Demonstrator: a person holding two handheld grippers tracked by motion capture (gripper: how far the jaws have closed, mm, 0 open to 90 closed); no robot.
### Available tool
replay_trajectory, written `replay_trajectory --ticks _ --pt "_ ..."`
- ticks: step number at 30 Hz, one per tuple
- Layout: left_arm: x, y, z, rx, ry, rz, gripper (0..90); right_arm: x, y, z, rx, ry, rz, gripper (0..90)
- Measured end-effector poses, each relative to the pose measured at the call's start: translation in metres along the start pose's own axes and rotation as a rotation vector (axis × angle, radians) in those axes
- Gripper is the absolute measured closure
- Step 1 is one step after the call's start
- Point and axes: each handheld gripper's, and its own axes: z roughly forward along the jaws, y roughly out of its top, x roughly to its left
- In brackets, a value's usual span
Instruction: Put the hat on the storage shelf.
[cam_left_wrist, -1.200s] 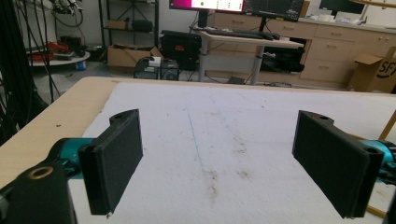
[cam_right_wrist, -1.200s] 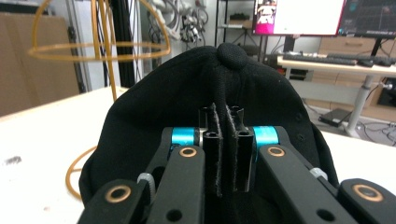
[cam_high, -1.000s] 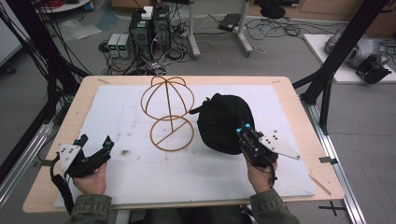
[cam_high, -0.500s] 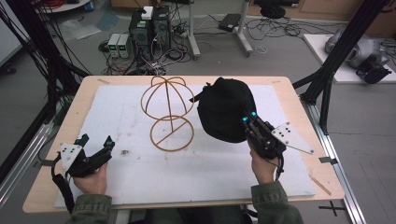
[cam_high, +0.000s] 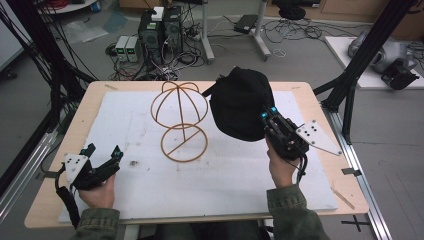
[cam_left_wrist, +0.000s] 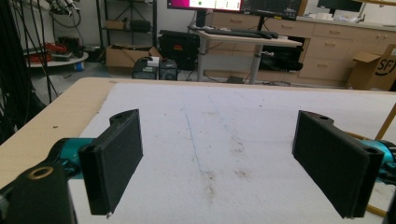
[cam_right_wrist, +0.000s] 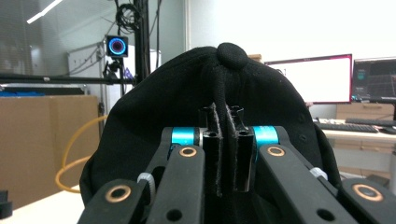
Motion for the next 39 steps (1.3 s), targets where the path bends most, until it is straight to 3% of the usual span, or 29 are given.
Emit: replay_trajectory --ticks 13,39 --pt "0.0 0.0 0.0 -0.004 -0.003 -0.005 16.4 0.008 0.011 0.022 -0.029 0.037 0.012 86.8" --pt "0.002 0.0 0.001 -0.003 -0.005 -0.004 16.4 0.033 0.025 0.088 -0.052 0.109 0.056 87.0"
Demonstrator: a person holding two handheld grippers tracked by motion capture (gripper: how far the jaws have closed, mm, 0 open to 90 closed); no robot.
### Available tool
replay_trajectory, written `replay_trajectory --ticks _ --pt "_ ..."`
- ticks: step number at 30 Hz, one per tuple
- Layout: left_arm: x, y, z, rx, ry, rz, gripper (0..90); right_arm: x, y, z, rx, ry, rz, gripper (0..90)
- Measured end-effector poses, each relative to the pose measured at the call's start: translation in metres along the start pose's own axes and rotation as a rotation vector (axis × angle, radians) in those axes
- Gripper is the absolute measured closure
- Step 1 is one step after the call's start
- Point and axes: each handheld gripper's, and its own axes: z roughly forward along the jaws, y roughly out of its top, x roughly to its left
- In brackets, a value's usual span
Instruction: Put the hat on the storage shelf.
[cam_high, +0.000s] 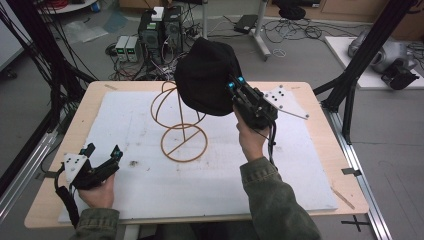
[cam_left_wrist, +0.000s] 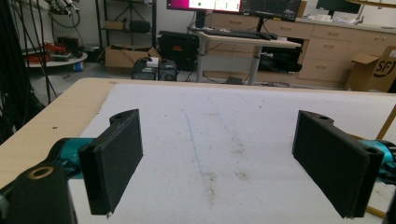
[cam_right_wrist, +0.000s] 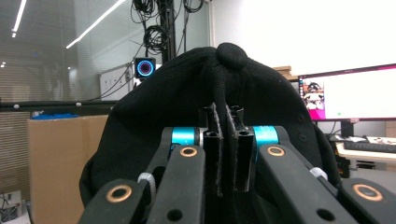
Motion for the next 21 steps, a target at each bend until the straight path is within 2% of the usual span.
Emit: replay_trajectory --ticks 10,21 --pt "0.001 0.0 0.0 -0.001 0.002 -0.005 16.4 0.014 -0.007 0.027 0.032 0.045 -0.003 86.9" --pt "0.002 0.0 0.0 -0.004 0.001 -0.011 16.4 0.025 -0.012 0.046 0.051 0.075 0.001 86.9"
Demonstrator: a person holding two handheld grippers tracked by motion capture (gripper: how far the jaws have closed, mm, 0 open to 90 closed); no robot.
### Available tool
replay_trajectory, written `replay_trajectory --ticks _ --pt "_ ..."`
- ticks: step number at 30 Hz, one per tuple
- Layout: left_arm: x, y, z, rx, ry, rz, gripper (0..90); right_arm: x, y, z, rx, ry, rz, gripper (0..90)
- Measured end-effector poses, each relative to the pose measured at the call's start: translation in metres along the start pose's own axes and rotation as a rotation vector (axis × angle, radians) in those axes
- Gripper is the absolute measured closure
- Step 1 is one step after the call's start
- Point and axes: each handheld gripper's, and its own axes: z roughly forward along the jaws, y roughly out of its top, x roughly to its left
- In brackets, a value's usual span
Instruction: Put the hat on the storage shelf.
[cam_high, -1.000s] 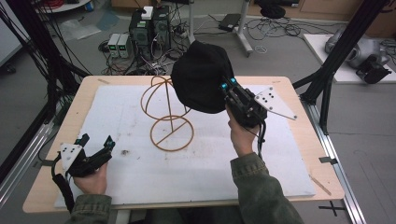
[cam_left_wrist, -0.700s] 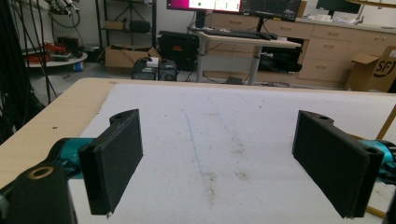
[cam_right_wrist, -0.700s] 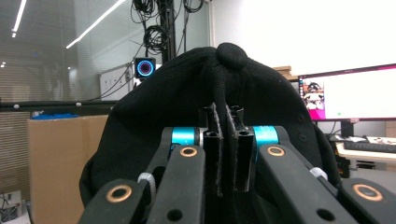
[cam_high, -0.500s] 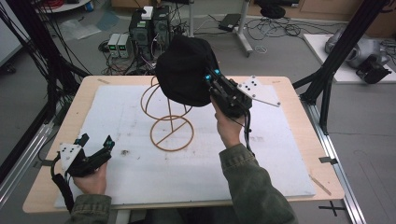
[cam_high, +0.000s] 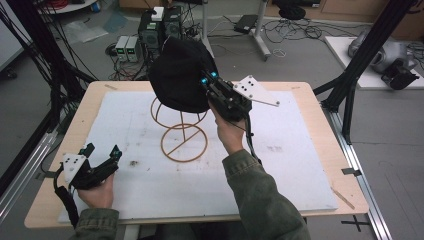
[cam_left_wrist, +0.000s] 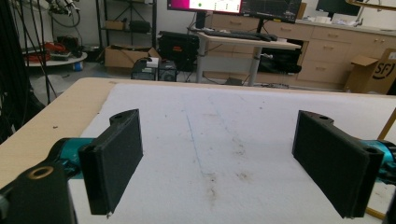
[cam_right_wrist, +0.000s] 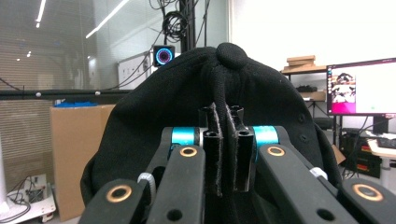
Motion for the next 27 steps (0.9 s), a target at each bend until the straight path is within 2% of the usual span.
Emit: replay_trajectory --ticks 6,21,27 --pt "0.001 0.0 0.0 -0.002 0.001 -0.003 16.4 0.003 -0.006 0.008 0.031 0.018 0.001 86.9" --pt "0.0 0.0 0.0 0.002 -0.002 -0.003 16.5 0.006 -0.013 0.014 0.119 0.053 -0.002 86.8" --pt "0.0 0.0 0.001 0.0 -0.002 -0.004 16.5 0.006 -0.017 0.018 0.186 0.076 -0.003 86.8"
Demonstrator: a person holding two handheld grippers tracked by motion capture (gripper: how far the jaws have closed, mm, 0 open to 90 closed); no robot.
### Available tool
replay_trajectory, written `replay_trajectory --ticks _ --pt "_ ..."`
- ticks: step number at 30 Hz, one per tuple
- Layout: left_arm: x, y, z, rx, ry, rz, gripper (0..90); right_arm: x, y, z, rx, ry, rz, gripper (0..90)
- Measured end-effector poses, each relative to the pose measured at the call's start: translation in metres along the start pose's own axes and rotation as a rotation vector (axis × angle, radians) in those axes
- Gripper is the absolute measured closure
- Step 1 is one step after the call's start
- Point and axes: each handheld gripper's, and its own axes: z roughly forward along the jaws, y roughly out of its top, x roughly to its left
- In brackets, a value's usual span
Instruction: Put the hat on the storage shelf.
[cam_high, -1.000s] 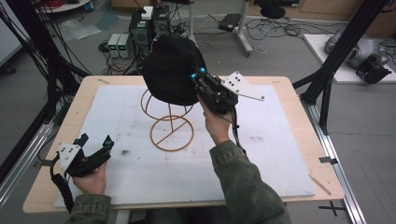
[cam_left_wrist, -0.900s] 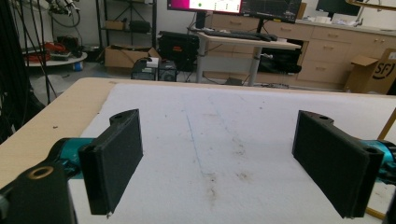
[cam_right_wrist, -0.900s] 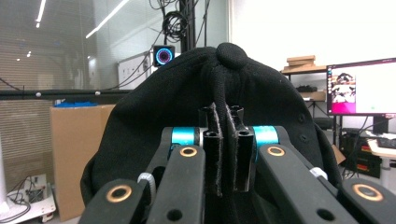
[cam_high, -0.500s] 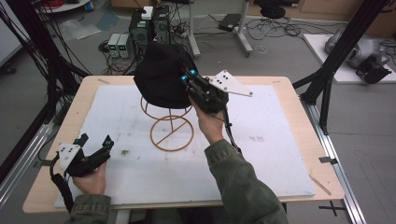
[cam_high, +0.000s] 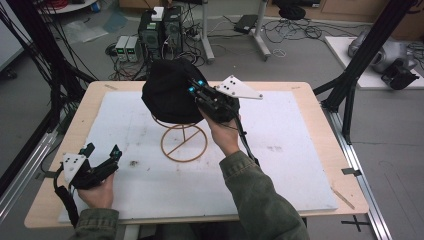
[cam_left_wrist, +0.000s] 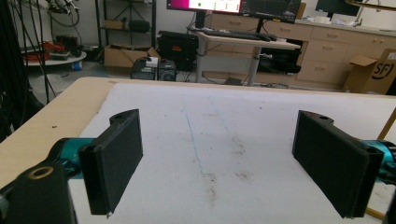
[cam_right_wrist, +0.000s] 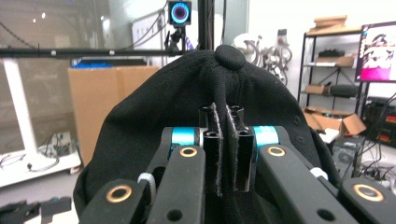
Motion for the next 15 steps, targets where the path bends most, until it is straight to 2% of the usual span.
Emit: replay_trajectory --ticks 6,15 --pt "-0.0002 -0.0001 0.0004 0.003 -0.002 -0.001 16.5 -0.0013 -0.0035 0.0042 0.051 0.011 0.005 86.9" --pt "-0.0001 -0.0002 0.0006 0.008 -0.005 0.005 16.4 -0.0063 -0.0023 0.0055 0.093 0.031 0.021 86.9"
